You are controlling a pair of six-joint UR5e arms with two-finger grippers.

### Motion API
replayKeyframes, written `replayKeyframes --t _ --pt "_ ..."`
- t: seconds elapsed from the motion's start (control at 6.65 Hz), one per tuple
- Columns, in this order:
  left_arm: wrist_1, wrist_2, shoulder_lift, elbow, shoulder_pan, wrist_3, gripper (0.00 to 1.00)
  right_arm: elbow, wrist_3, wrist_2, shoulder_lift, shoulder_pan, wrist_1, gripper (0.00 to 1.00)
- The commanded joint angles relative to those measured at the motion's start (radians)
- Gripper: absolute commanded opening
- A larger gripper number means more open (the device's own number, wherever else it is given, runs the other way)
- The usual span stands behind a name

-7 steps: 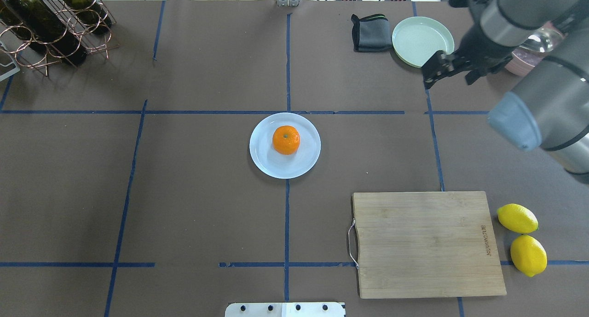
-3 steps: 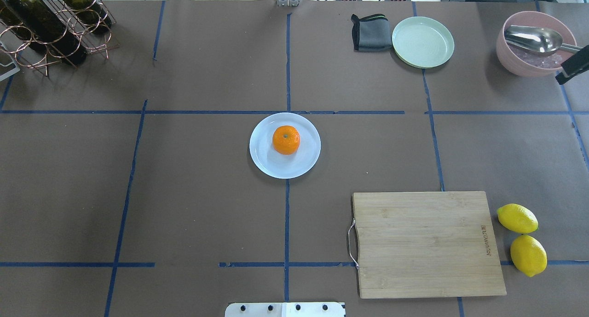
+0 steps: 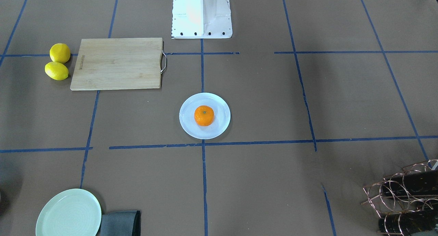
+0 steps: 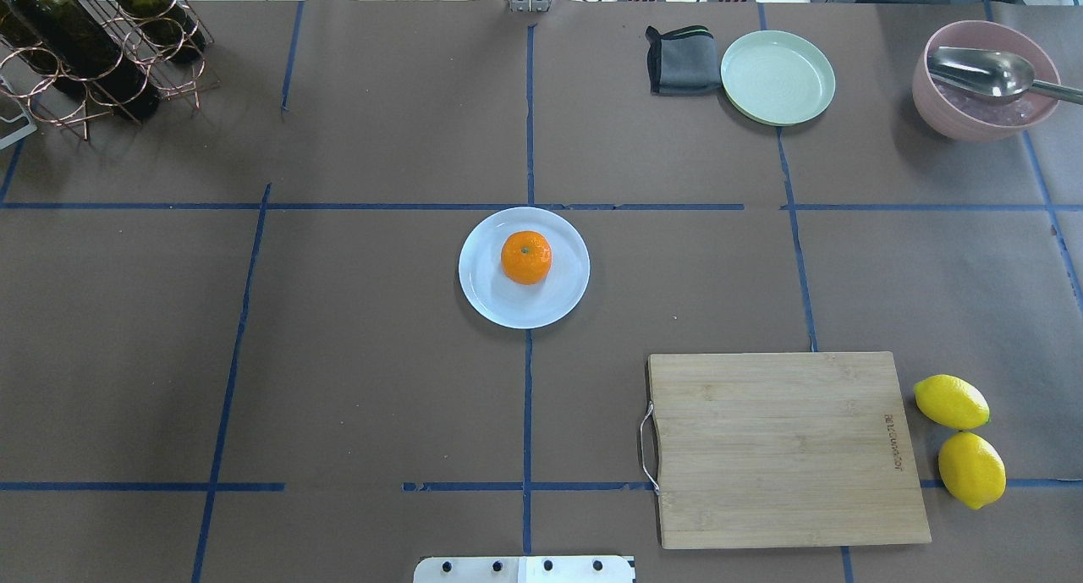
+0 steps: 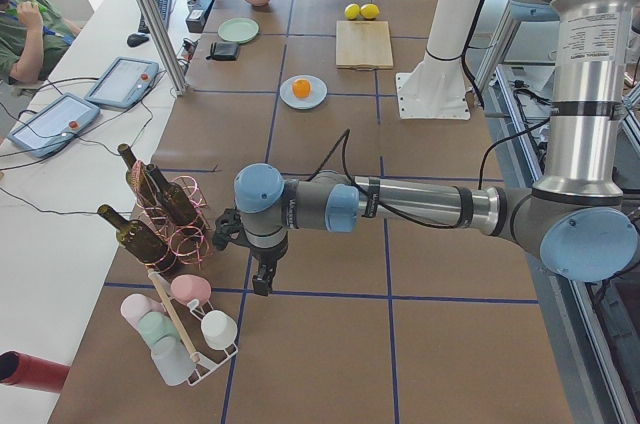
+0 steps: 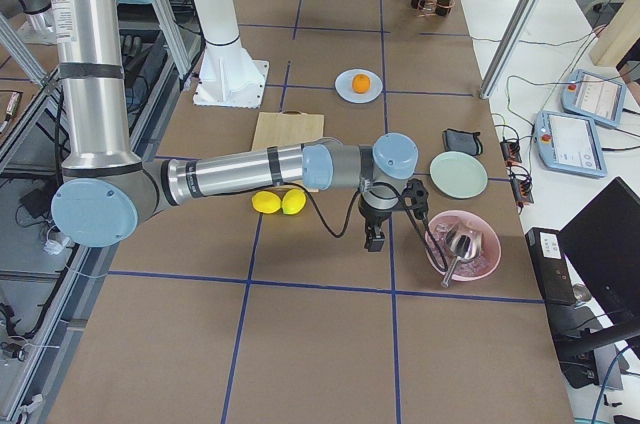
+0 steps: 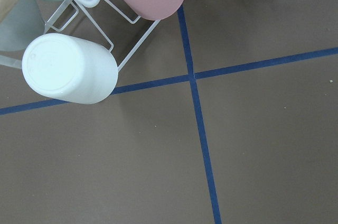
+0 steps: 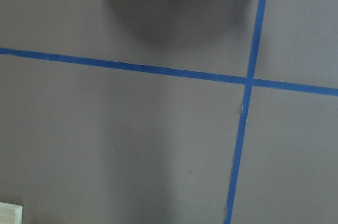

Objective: Pick orange to plate

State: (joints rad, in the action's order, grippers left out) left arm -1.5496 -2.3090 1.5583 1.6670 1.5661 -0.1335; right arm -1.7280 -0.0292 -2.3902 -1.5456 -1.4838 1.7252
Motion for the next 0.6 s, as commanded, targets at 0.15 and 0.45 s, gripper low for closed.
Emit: replayKeyframes --t 0.15,0.45 --pt "-0.001 0.000 -0.001 -0.001 0.000 0.000 1.00 0.042 -0.012 -0.003 -0.047 -0.058 -0.038 1.00" --pt "-0.001 0.002 0.002 -0.001 0.000 0.000 1.00 0.048 -0.011 -0.001 -0.051 -0.081 -0.039 1.00"
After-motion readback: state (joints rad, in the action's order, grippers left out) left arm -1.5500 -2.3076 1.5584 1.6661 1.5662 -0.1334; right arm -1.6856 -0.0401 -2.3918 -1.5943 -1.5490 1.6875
